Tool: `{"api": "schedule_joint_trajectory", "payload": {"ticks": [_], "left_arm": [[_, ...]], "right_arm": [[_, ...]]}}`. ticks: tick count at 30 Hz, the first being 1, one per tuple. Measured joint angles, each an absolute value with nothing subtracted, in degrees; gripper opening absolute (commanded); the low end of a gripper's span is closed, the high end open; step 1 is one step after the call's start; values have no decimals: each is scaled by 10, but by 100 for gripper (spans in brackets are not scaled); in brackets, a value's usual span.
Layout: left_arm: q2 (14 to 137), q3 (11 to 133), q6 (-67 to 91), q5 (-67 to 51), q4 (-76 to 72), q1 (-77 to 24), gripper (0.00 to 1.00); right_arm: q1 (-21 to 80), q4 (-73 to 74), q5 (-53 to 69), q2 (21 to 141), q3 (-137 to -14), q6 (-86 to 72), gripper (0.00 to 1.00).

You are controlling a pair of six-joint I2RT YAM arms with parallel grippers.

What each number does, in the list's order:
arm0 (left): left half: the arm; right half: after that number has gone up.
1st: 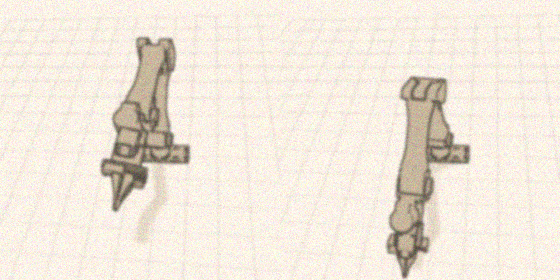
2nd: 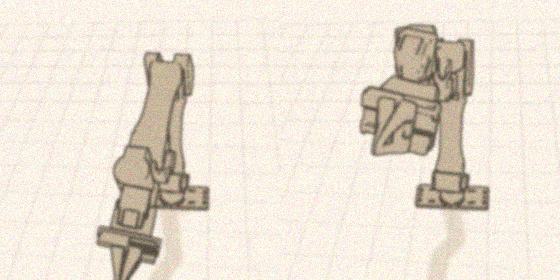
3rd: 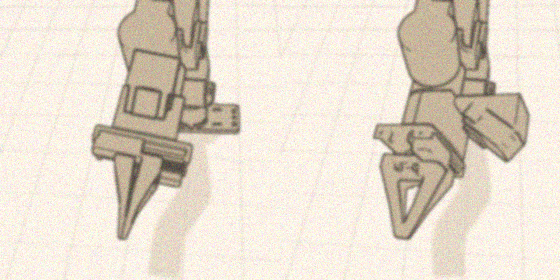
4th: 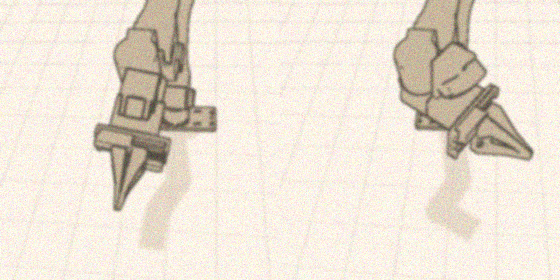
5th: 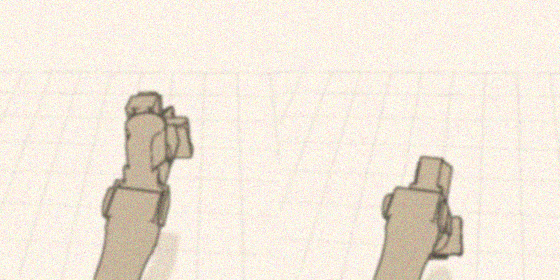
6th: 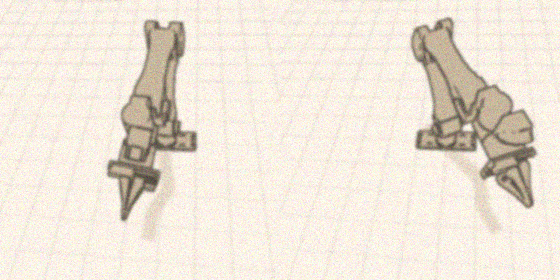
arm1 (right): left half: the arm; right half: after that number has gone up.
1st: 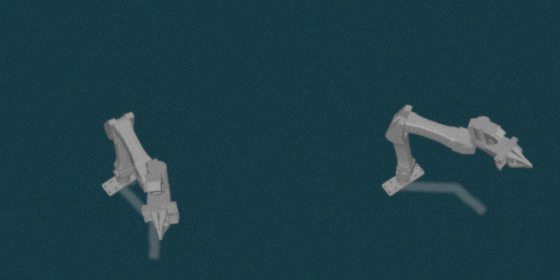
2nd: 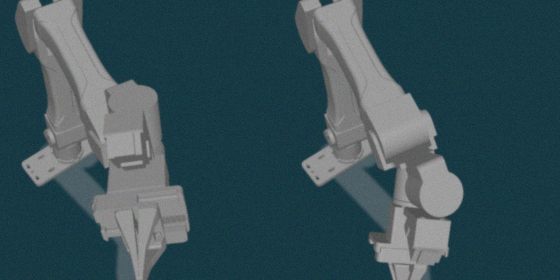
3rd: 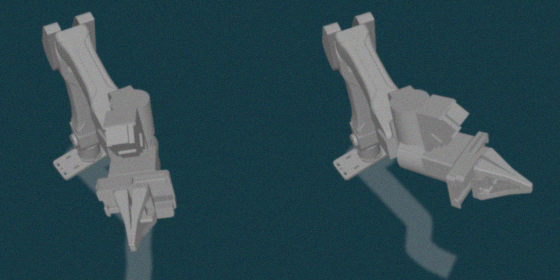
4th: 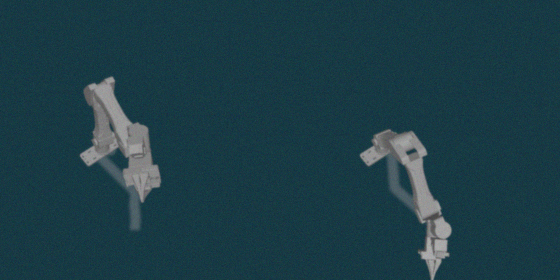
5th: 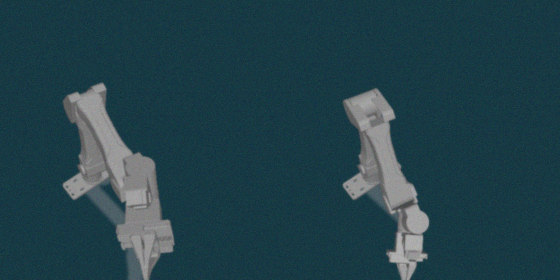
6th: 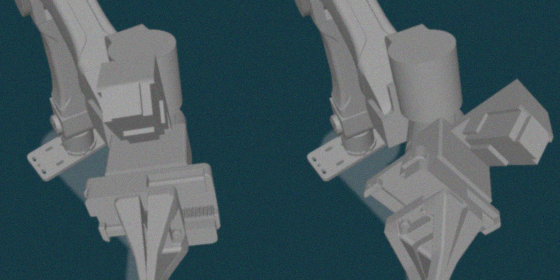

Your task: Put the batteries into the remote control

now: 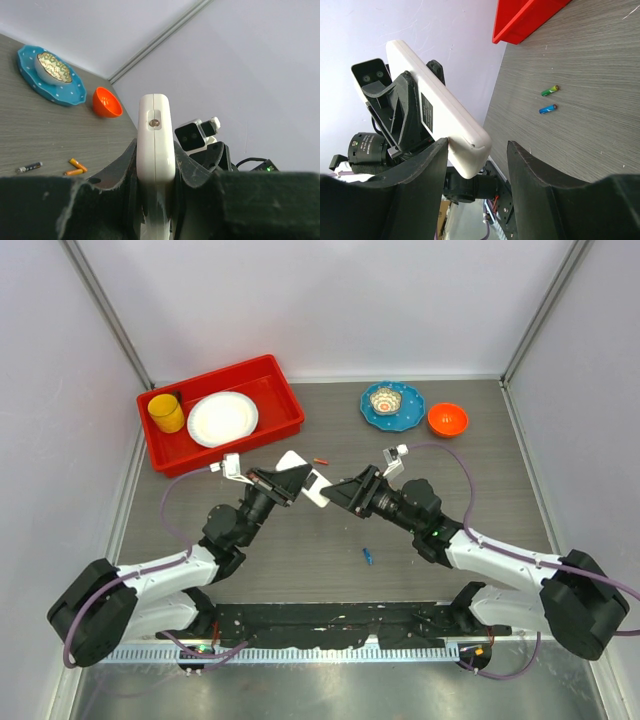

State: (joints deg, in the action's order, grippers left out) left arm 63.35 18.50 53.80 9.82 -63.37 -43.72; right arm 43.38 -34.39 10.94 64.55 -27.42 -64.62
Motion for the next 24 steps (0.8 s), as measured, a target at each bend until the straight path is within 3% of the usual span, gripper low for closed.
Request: {"api": "schedule_joint_trajectory", "payload": {"ticks": [24], "left_arm": [[644,185,539,105,-637,-436,0]], "right_arm": [[430,-377,121,668,-274,-651,31]]}}
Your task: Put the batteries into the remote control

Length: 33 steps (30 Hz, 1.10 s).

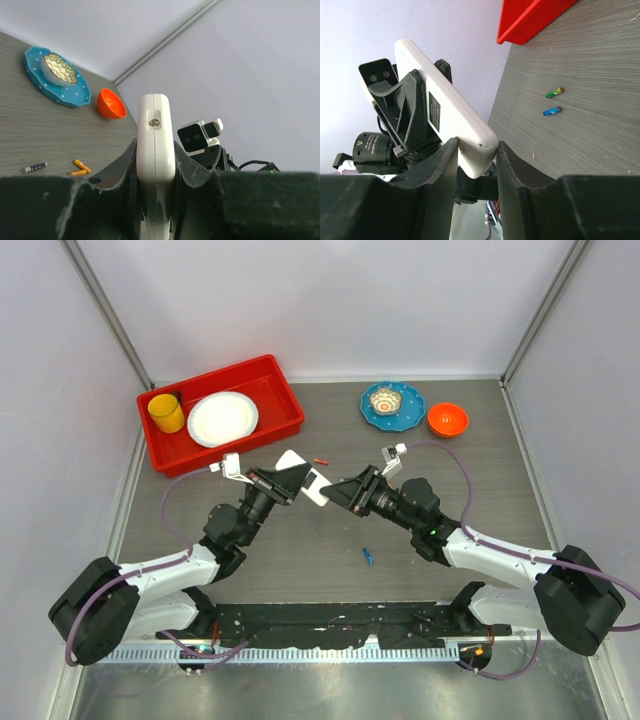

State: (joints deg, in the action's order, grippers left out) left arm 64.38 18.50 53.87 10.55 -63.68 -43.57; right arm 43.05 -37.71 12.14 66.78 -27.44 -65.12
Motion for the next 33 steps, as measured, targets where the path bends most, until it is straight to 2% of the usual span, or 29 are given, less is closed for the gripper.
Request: {"api": "schedule_joint_trajectory", "payload": {"ticks": [23,33], "left_arm": [[644,180,551,109,-641,-438,0],[643,179,553,109,-644,-439,0]], "right_arm": [[430,-378,127,652,-261,-651,18],[430,-381,128,646,-256,-651,18]]}}
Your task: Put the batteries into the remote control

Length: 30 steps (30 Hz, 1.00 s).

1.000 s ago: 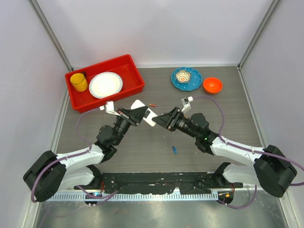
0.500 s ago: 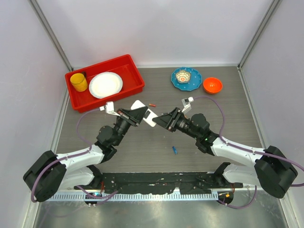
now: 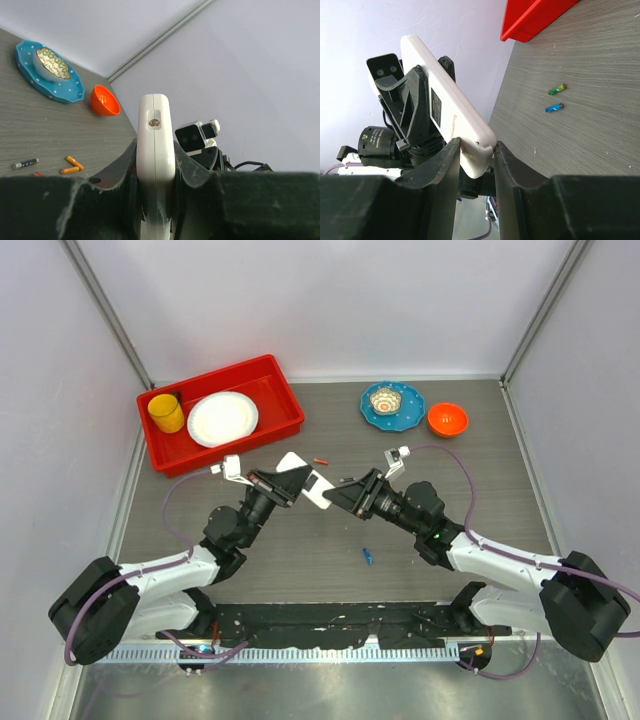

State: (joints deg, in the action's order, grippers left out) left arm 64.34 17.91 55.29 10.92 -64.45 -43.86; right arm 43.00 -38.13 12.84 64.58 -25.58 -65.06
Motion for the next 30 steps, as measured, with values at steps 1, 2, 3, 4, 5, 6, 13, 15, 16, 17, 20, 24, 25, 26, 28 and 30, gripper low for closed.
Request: {"api": "schedule_joint_trajectory", "payload": {"ticks": [1,2,3,4,5,6,13,15,16,17,20,24,25,26,28,30], "left_arm": [[643,178,554,109,-646,-439,0],[643,178,554,109,-648,-439,0],[642,178,555,109,-649,-439,0],[641,178,555,109,-650,-439,0],[639,177,555,110,-650,-439,0],[638,177,555,109,-650,-439,0],[633,175,555,109,-650,-441,0],[633,175,555,109,-650,-441,0],[633,175,555,109,-651,-441,0],[632,174,554,109,-650,-441,0],[632,174,551,109,-650,-442,0],[631,174,550,109,-649,-442,0],[631,174,550,109,-649,-442,0],[631,174,550,109,-649,-442,0],[631,174,550,109,-649,-442,0],[631,174,550,109,-649,-442,0]], "right_arm": [[430,-381,129,644,-256,-651,18],[430,-381,130,642,-256,-650,18],[430,-381,131,641,-256,-650,18],[430,-380,131,640,-256,-650,19],[430,-380,133,638,-255,-650,19],[430,-380,134,637,-255,-649,19],[429,-379,142,632,-255,-646,17],[429,-379,143,632,-254,-646,17],[429,-378,144,632,-254,-646,18],[429,-378,145,632,-254,-647,20],[429,-377,147,632,-254,-647,25],[428,-376,149,632,-255,-647,29],[427,-376,149,632,-255,-647,31],[427,-376,150,632,-254,-647,33],[427,-376,150,632,-255,-647,38],[427,-376,150,632,-255,-647,39]]}}
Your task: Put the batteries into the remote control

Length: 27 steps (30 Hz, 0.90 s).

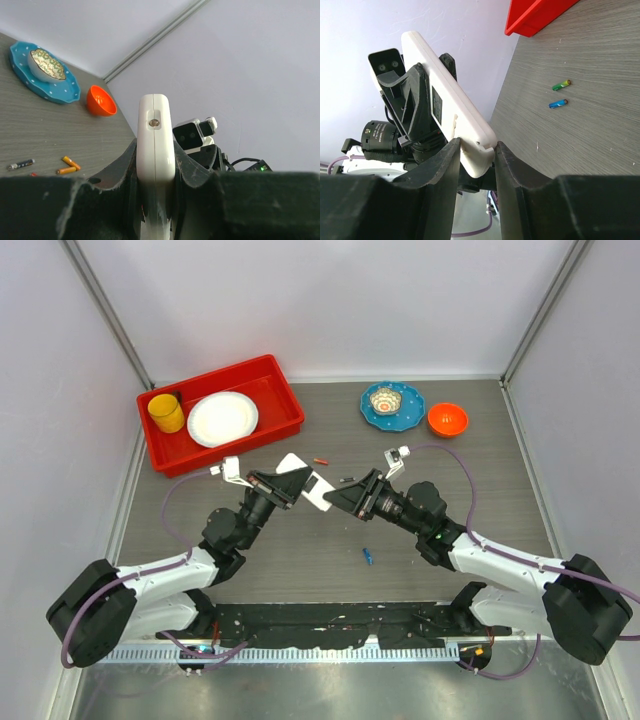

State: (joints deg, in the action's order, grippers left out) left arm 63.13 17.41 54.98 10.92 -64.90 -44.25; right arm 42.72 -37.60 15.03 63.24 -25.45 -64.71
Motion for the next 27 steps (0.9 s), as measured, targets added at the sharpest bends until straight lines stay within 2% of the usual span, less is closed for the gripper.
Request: {"api": "schedule_joint_trajectory", "payload": {"ticks": [7,12,19,27], "left_arm": [[637,174,533,125,-644,-441,0],[638,174,529,131,-638,-441,0],[638,174,525,130,-635,-441,0],[643,174,531,128,-636,-441,0]], "right_arm": [[428,-360,167,632,-255,-647,42],[428,-355,171,632,-255,-647,38],[426,-355,171,633,-255,-648,38],[420,-356,171,639,-255,-649,21]]}}
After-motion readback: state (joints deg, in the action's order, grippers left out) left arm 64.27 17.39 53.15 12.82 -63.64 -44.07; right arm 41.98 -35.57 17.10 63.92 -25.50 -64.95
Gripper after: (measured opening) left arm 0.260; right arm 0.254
